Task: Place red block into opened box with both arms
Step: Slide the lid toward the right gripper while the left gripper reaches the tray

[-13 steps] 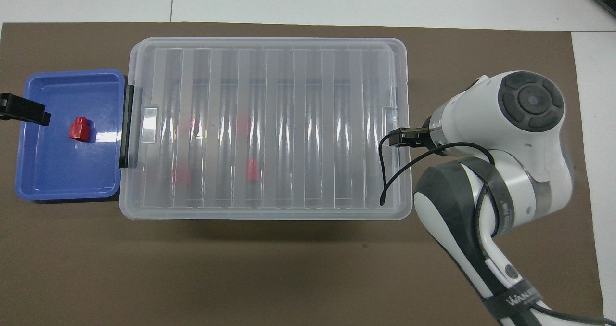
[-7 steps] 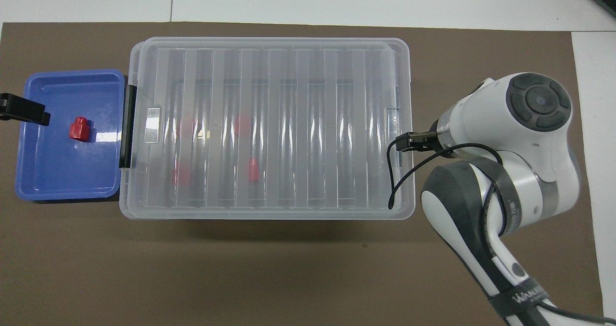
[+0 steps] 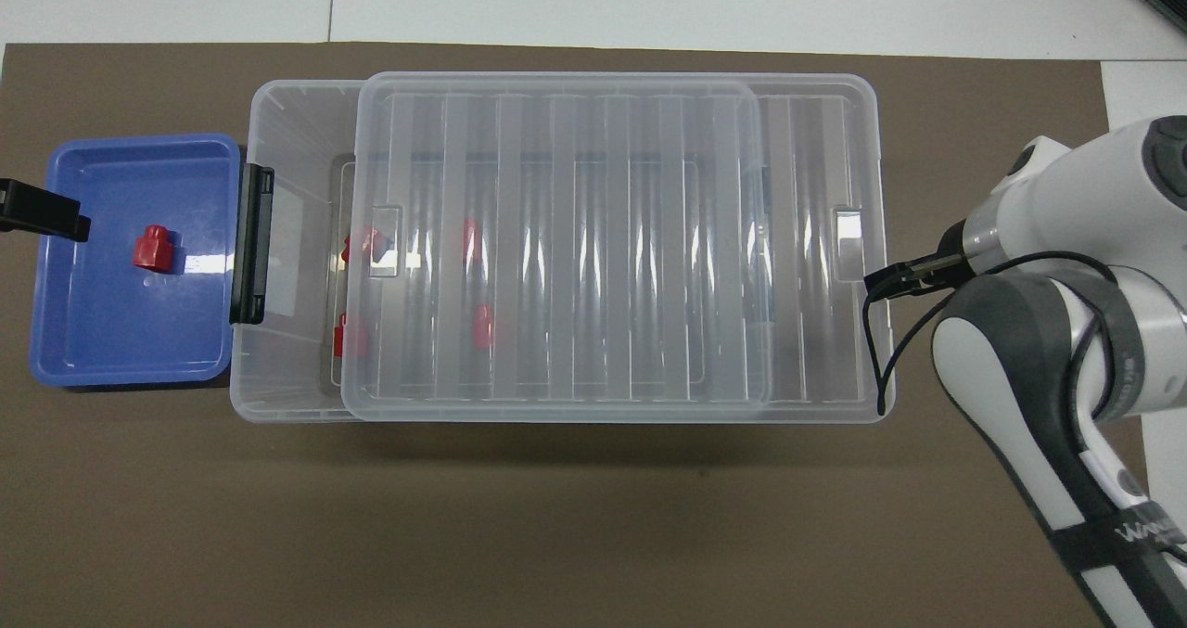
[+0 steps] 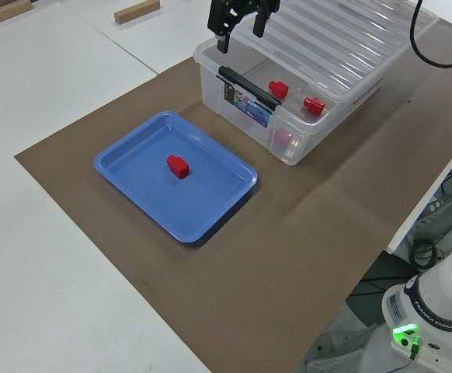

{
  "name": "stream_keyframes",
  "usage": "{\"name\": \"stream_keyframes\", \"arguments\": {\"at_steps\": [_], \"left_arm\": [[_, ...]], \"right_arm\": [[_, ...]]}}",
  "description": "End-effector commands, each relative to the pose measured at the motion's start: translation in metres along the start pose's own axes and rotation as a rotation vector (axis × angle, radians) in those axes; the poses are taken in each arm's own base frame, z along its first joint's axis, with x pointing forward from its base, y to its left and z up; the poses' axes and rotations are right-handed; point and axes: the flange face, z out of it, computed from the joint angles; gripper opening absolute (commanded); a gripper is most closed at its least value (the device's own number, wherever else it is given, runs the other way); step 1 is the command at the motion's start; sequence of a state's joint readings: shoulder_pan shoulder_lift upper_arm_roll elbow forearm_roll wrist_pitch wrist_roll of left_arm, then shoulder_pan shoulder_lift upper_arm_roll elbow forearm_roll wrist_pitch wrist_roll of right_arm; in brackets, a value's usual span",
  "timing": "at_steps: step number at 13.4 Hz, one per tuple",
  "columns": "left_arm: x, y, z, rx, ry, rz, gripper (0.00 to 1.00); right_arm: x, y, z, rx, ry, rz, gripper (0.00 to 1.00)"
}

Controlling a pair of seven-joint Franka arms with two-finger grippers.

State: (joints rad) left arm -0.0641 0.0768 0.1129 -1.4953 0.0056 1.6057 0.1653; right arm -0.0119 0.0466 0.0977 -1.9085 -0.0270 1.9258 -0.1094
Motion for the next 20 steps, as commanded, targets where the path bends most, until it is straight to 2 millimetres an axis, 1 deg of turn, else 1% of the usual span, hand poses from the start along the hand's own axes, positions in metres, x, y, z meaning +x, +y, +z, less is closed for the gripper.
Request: {"name": "stream_keyframes", "arguments": {"at_steps": [1, 2, 3, 4, 6, 7, 8, 9, 10, 11, 12, 13, 14, 15, 16, 17, 18, 19, 20], "left_arm": [[-0.015, -0.042, 0.018, 0.004, 0.102, -0.150, 1.00], [-0.016, -0.050, 0.033, 0.013, 0.158, -0.164, 1.00], [-0.016, -0.062, 0.049, 0.020, 0.177, -0.183, 1.00], [-0.013, -0.068, 0.063, 0.023, 0.175, -0.190, 1.00], [0.006, -0.059, 0.096, 0.024, 0.162, -0.176, 1.00], [0.011, -0.060, 0.113, 0.026, 0.157, -0.174, 1.00], [0.011, -0.068, 0.134, 0.029, 0.144, -0.168, 1.00], [0.012, -0.069, 0.155, 0.041, 0.177, -0.127, 1.00], [0.011, -0.070, 0.169, 0.054, 0.210, -0.084, 1.00], [0.011, -0.070, 0.181, 0.054, 0.198, -0.073, 1.00], [0.010, -0.070, 0.191, 0.051, 0.178, -0.071, 1.00], [0.010, -0.071, 0.200, 0.050, 0.169, -0.068, 1.00], [0.016, -0.066, 0.209, 0.051, 0.159, -0.055, 1.00], [0.020, -0.064, 0.210, 0.051, 0.151, -0.040, 1.00], [0.021, -0.068, 0.215, 0.049, 0.133, 0.001, 1.00], [0.022, -0.068, 0.236, 0.040, 0.097, 0.055, 1.00], [0.019, -0.070, 0.254, 0.033, 0.070, 0.072, 1.00], [0.016, -0.074, 0.259, 0.019, 0.060, 0.055, 1.00], [0.010, -0.091, 0.266, -0.003, 0.057, 0.007, 1.00]], "right_arm": [[-0.015, 0.033, 0.002, -0.002, -0.013, -0.112, 1.00], [-0.016, 0.046, 0.002, -0.003, -0.007, -0.153, 1.00], [-0.017, 0.055, 0.002, -0.004, 0.001, -0.169, 1.00], [-0.019, 0.065, 0.003, -0.003, -0.001, -0.155, 1.00], [-0.023, 0.079, 0.003, -0.003, 0.002, -0.141, 1.00], [-0.024, 0.087, 0.004, -0.002, 0.000, -0.157, 1.00], [-0.026, 0.098, 0.006, -0.002, 0.003, -0.168, 1.00], [-0.027, 0.105, 0.006, -0.007, 0.014, -0.186, 1.00], [-0.028, 0.112, 0.007, -0.007, 0.015, -0.201, 1.00], [-0.029, 0.117, 0.007, -0.008, 0.018, -0.200, 1.00], [-0.027, 0.115, 0.004, -0.001, 0.025, -0.187, 1.00], [-0.020, 0.107, -0.002, 0.000, 0.040, -0.153, 1.00], [-0.013, 0.096, -0.014, -0.006, 0.062, -0.076, 1.00], [-0.007, 0.079, -0.019, -0.006, 0.071, -0.009, 1.00], [-0.005, 0.071, -0.020, -0.005, 0.075, 0.039, 1.00], [-0.004, 0.063, -0.018, -0.003, 0.071, 0.062, 1.00], [-0.005, 0.060, -0.018, -0.003, 0.067, 0.095, 1.00], [-0.006, 0.058, -0.016, -0.001, 0.064, 0.137, 1.00], [-0.007, 0.057, -0.012, 0.001, 0.055, 0.166, 1.00]]}}
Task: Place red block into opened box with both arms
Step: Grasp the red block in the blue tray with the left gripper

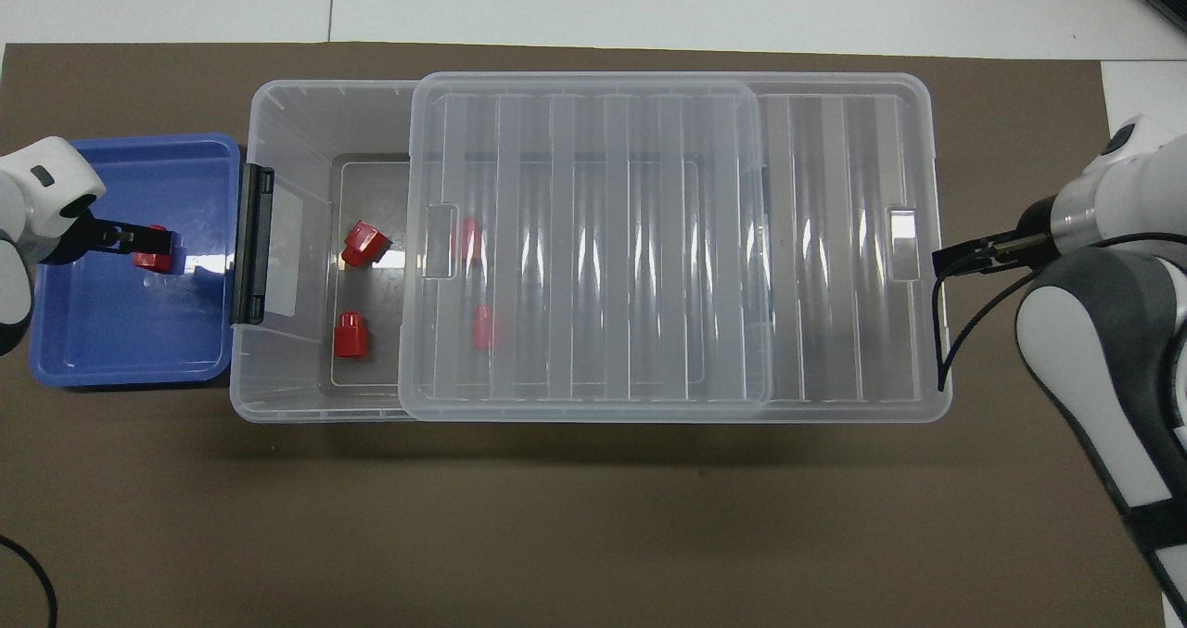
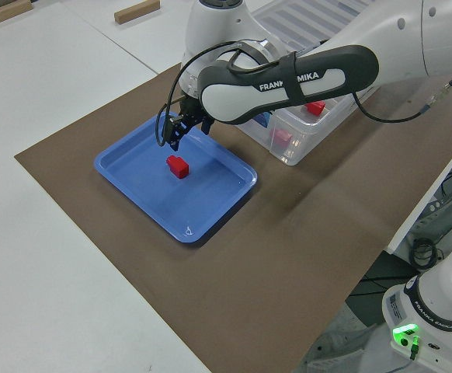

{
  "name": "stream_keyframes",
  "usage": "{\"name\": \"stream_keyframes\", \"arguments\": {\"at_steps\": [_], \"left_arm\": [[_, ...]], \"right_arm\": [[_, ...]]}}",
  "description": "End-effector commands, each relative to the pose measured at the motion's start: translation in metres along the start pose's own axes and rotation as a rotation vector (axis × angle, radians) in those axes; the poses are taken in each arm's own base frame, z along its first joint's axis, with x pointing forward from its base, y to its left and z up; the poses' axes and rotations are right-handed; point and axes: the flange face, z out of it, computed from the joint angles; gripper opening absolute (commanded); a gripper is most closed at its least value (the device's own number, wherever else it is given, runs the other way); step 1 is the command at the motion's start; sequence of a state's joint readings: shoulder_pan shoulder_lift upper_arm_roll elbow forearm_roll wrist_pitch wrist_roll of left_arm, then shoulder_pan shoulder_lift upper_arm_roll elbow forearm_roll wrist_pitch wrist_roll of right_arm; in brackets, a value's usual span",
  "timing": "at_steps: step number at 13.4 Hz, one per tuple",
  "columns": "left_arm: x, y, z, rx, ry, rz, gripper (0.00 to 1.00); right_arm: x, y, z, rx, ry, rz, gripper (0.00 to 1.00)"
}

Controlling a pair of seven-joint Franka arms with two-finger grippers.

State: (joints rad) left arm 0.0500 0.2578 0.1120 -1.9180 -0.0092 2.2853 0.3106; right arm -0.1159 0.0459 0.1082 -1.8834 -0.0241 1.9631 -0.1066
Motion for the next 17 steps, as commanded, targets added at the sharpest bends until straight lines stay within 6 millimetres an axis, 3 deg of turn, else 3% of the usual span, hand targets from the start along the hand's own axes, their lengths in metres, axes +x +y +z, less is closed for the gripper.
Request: {"name": "stream_keyframes", "arguments": {"at_steps": [1, 3, 6, 10, 13, 17], "left_arm": [[-0.014, -0.038, 0.018, -0.052, -0.004, -0.075, 1.00], [-0.016, -0.049, 0.031, -0.058, 0.002, -0.105, 1.00], [-0.012, -0.043, 0.044, -0.050, 0.017, -0.106, 1.00], [0.002, -0.020, 0.057, -0.035, 0.052, -0.067, 1.00], [0.001, -0.021, 0.067, -0.030, 0.052, -0.055, 1.00], [-0.003, -0.026, 0.073, -0.025, 0.053, -0.036, 1.00]], "right_arm": [[-0.007, -0.006, 0.009, 0.004, -0.018, 0.072, 0.99], [-0.010, -0.021, 0.015, 0.004, -0.035, 0.130, 0.96], [-0.016, -0.019, 0.018, -0.001, -0.047, 0.150, 0.95], [-0.019, 0.005, 0.018, -0.011, -0.047, 0.142, 0.95], [-0.021, 0.032, 0.019, -0.019, -0.042, 0.100, 0.97], [-0.024, 0.050, 0.019, -0.041, -0.046, 0.050, 0.99]]}}
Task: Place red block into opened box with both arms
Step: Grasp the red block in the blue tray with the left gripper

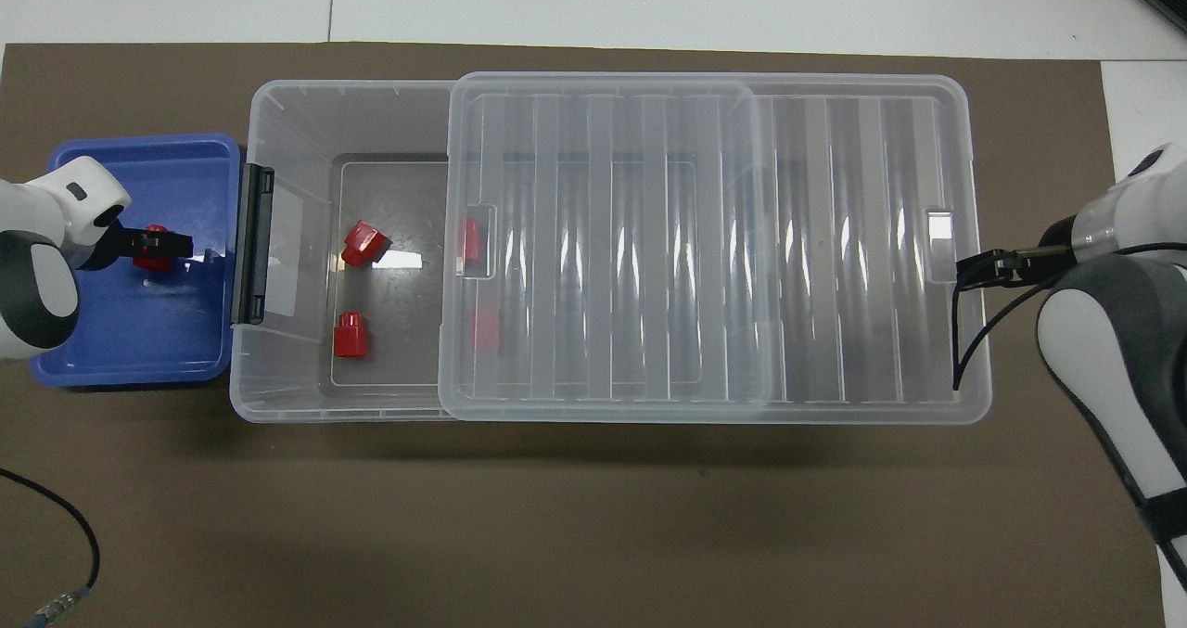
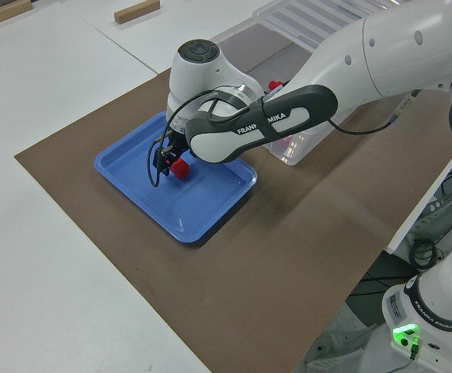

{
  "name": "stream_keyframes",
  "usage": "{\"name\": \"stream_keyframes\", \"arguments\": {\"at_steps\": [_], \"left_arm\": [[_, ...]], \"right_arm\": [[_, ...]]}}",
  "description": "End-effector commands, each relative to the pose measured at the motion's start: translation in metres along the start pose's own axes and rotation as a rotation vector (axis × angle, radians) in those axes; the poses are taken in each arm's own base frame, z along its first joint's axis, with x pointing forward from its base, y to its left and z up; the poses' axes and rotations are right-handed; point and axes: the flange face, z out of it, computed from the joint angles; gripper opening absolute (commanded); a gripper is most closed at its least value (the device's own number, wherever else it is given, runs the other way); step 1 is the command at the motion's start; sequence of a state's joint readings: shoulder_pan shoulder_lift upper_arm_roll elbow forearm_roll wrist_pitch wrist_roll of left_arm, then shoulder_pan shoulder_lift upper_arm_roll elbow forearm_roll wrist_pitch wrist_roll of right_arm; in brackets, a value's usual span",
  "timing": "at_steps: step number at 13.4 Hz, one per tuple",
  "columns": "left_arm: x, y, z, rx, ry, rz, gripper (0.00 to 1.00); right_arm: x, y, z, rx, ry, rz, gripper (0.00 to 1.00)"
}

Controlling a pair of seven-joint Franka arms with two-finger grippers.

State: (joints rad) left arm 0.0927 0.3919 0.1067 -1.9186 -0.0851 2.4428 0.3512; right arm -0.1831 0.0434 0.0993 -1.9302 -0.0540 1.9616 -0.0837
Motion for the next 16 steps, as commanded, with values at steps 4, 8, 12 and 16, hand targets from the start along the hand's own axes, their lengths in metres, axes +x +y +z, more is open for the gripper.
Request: {"name": "stream_keyframes", "arguments": {"at_steps": [4, 8, 12, 16], "left_arm": [[-0.003, -0.002, 0.003, -0.004, 0.015, 0.018, 0.66], [-0.004, -0.002, 0.004, -0.007, 0.006, 0.033, 0.14], [0.005, -0.004, -0.010, -0.022, -0.022, 0.041, 0.00], [0.030, -0.006, -0.064, -0.055, -0.071, 0.045, 0.00]], "right_arm": [[-0.007, 0.006, -0.003, -0.018, 0.005, -0.048, 0.99], [-0.005, 0.002, -0.029, -0.020, 0.037, -0.037, 1.00], [-0.018, -0.017, -0.070, -0.014, 0.049, 0.090, 1.00], [-0.022, -0.025, -0.124, -0.013, 0.041, 0.121, 1.00]]}}
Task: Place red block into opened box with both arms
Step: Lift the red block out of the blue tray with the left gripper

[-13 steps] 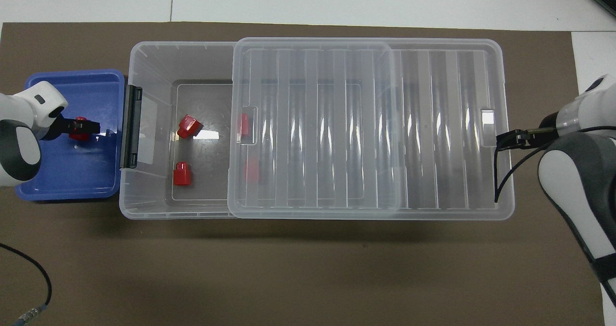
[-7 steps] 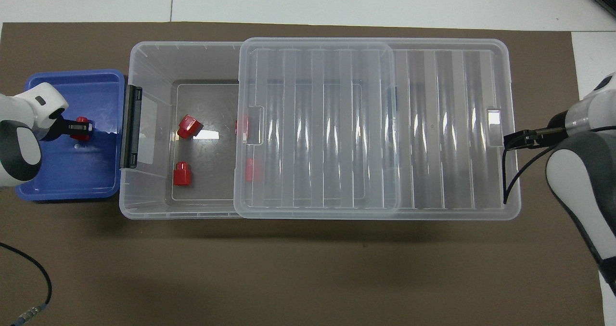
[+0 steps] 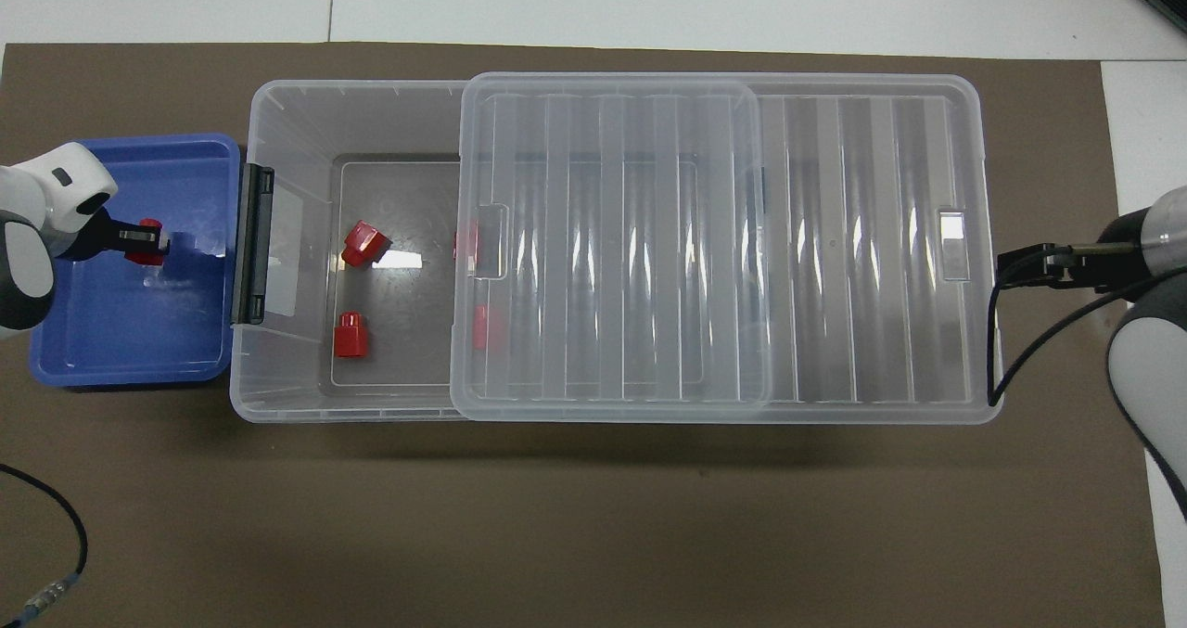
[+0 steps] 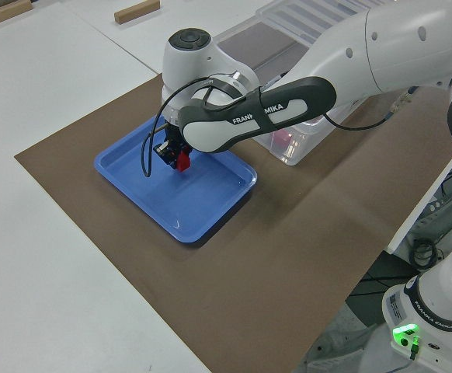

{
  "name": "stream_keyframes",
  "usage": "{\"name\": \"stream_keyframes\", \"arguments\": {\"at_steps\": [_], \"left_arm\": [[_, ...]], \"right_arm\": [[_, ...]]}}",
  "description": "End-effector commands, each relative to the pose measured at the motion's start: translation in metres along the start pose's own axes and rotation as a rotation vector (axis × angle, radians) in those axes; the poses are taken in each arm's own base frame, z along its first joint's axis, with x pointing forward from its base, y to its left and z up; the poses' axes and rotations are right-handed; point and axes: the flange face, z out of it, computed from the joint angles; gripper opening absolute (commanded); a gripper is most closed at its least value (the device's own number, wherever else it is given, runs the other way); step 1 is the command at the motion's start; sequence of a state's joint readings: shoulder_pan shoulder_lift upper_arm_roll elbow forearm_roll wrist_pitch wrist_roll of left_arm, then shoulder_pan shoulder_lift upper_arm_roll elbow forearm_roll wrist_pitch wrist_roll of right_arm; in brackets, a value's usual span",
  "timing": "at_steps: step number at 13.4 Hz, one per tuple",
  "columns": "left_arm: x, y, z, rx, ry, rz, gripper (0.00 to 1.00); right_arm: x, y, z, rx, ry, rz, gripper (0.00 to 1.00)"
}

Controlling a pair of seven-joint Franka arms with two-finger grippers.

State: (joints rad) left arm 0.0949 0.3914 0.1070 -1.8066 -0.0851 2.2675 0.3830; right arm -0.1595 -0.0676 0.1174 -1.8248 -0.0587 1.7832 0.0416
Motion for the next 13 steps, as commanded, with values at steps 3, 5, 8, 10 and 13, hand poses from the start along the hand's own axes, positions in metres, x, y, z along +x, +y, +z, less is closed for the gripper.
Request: {"name": "stream_keyframes", "arguments": {"at_steps": [3, 5, 8, 10, 13], "left_arm": [[0.021, -0.002, -0.072, -0.044, -0.034, 0.004, 0.00], [0.027, 0.004, -0.085, -0.043, -0.030, -0.033, 0.00], [0.028, 0.006, -0.085, -0.043, -0.030, -0.034, 0.00], [0.028, 0.006, -0.087, -0.043, -0.027, -0.034, 0.00], [0.026, 0.014, -0.103, -0.060, -0.043, -0.049, 0.00]], "right_arm": [[0.006, -0.025, -0.054, 0.011, 0.024, 0.008, 1.00], [0.010, -0.035, -0.070, 0.016, 0.013, -0.008, 1.00], [0.012, -0.040, -0.079, 0.020, 0.014, -0.010, 1.00], [0.005, -0.041, -0.072, 0.014, -0.019, -0.013, 1.00], [0.004, -0.038, -0.071, 0.013, -0.024, -0.007, 1.00]]}}
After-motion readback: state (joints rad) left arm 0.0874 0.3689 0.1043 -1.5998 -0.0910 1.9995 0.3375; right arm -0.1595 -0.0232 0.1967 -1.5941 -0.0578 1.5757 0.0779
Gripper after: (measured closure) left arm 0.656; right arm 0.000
